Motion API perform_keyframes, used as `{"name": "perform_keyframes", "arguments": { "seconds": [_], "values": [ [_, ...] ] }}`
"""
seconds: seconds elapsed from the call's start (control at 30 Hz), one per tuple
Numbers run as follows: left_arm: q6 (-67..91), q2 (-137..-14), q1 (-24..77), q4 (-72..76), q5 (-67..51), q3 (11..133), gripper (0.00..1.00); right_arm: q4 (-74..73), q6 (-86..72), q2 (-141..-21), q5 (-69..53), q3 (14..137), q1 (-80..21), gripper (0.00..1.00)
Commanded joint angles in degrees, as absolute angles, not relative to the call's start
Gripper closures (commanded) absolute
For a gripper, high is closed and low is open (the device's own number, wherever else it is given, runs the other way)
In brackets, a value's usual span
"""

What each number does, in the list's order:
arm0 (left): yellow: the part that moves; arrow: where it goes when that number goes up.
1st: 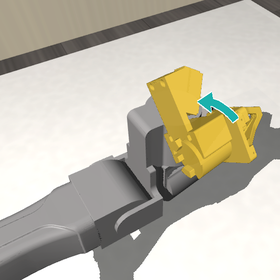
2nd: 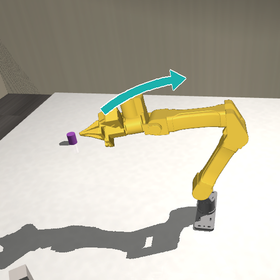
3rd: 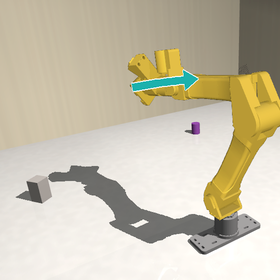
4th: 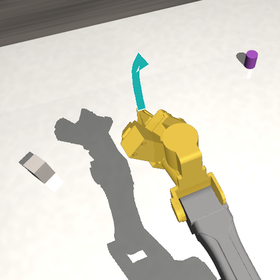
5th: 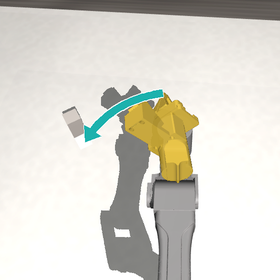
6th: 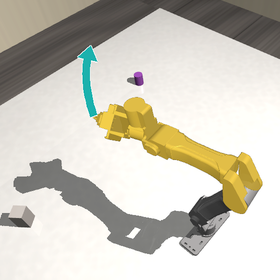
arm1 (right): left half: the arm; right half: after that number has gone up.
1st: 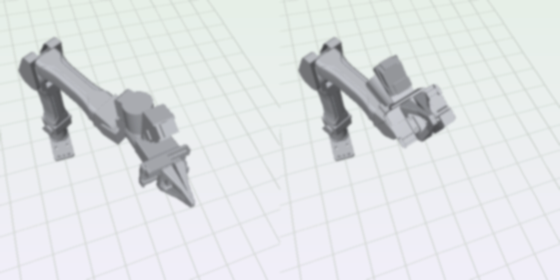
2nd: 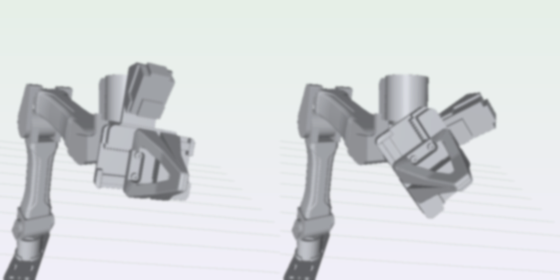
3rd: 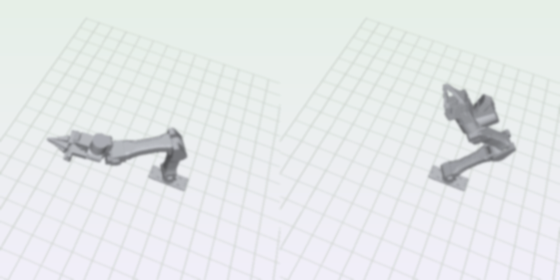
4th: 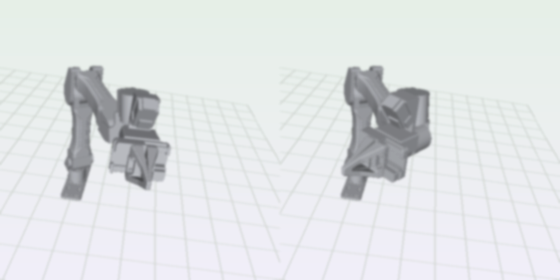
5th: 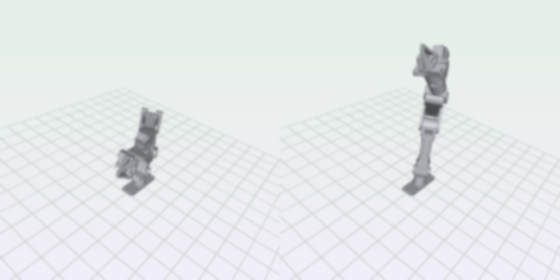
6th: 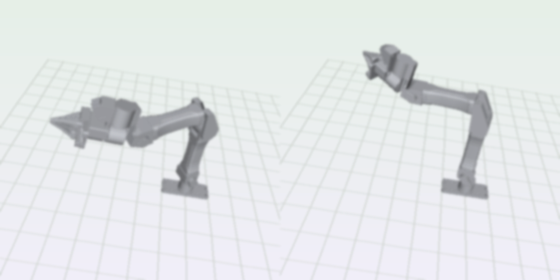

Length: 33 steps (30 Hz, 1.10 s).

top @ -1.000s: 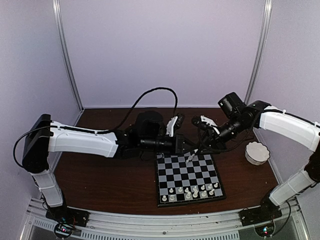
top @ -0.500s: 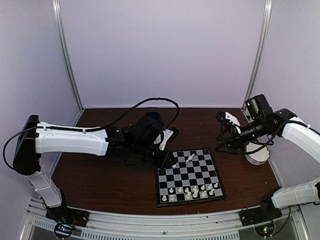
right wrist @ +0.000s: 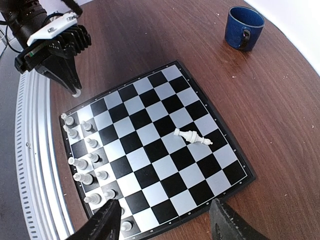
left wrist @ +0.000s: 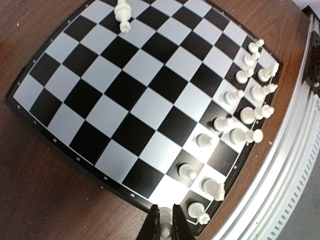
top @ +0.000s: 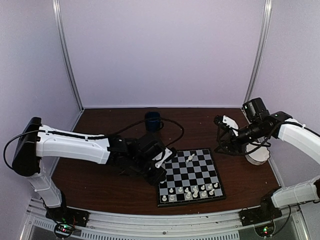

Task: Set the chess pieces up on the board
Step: Place the pawn on a2.

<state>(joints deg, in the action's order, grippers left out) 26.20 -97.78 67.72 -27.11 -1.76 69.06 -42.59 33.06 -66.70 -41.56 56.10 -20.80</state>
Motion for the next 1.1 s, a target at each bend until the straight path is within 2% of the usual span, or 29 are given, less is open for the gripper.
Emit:
{"name": "perform_keyframes", "arguments": {
  "seconds": [0.0,1.07],
  "values": [
    [26.1,-97.9,68.3,-24.7,-1.0,66.4,0.95,-41.3,34.0,-67.5,-40.2,55.2,-20.4,0.37],
    [26.9,-106.0,69.2,-22.1,-4.4,68.7,0.93,-41.5,35.0,-69.2,-40.7,55.0,-20.4,0.36]
  ]
}}
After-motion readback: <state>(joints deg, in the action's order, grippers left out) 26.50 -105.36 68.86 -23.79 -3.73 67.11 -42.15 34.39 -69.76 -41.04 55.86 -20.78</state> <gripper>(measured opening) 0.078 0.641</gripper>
